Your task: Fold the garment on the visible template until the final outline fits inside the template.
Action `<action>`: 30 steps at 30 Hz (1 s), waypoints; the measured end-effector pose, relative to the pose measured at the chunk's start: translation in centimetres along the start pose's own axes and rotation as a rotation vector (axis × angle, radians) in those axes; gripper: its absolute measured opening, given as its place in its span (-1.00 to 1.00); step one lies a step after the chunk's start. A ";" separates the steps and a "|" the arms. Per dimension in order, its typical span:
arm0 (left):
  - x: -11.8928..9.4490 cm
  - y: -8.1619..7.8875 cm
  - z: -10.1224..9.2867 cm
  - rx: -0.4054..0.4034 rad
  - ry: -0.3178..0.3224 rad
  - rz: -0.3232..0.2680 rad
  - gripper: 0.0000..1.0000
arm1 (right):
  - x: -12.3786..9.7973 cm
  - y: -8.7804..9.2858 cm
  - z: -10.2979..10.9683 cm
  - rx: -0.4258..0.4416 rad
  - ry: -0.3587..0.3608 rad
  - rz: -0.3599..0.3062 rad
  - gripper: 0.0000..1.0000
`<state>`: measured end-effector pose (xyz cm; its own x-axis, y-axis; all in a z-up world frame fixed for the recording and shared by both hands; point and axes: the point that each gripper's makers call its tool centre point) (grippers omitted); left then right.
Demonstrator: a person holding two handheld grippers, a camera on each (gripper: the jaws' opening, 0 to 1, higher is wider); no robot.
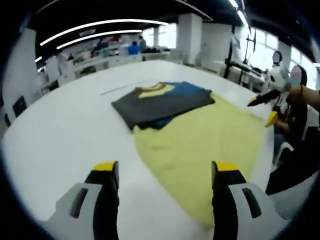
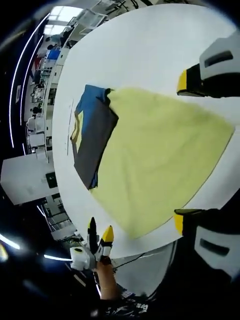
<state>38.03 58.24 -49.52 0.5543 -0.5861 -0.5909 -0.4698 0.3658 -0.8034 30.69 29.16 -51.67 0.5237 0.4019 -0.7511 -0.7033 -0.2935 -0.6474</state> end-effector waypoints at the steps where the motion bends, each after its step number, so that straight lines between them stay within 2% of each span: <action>1: -0.2 0.3 -0.4 -0.013 0.013 -0.001 0.41 | 0.0 0.2 0.0 0.002 0.000 0.003 0.86; 10: -1.6 2.2 -2.3 -0.034 0.047 0.037 0.31 | -0.2 1.3 -0.2 0.024 0.014 0.023 0.80; 15: -2.2 3.3 -3.1 -0.064 0.031 0.061 0.19 | -0.3 2.0 -0.4 0.041 0.028 0.043 0.71; 19: -2.5 4.0 -3.9 -0.069 0.031 0.083 0.07 | -0.5 2.9 -0.8 0.042 0.059 0.077 0.52; 22: -2.8 4.1 -4.1 -0.139 0.026 0.074 -0.05 | -0.7 3.5 -1.1 0.056 0.088 0.090 0.41; 24: -3.1 4.1 -3.9 -0.139 -0.002 0.075 -0.18 | -0.8 3.9 -1.4 0.038 0.105 0.095 0.35; 27: -3.3 4.3 -4.3 -0.152 -0.003 0.080 -0.19 | -1.0 4.1 -1.5 0.029 0.123 0.105 0.27; 30: -3.5 5.4 -4.7 -0.149 -0.006 0.136 -0.23 | -1.1 4.2 -1.7 0.041 0.133 0.100 0.18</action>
<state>30.39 58.84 -51.44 0.4822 -0.5345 -0.6941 -0.6372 0.3298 -0.6966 27.94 26.04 -53.74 0.5073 0.2532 -0.8238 -0.7726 -0.2899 -0.5649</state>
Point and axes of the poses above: the point that each gripper's makers call its tool centre point, and the gripper's own axes: x roughly forward along the fingers, z roughly to its left, y roughly out of its underside, and after that the axes turned 3 degrees about y, right-handed
